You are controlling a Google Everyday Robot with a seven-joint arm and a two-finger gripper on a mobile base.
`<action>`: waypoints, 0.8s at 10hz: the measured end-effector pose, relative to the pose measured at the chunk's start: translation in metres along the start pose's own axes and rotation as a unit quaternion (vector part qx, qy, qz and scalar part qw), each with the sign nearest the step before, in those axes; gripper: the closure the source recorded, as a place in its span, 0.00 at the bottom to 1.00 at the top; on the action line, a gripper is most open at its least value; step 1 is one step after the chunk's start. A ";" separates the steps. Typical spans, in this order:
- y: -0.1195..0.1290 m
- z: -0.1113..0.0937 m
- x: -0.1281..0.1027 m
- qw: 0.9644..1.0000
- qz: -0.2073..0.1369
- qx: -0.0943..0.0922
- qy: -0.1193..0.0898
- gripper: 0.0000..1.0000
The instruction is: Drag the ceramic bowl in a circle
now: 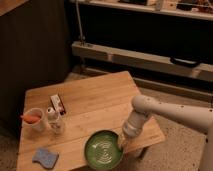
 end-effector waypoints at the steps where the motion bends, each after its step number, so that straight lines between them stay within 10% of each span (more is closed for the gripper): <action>1: -0.006 0.006 0.007 1.000 -0.010 0.002 -0.008 1.00; 8: -0.053 -0.019 0.107 0.997 -0.064 0.027 0.037 1.00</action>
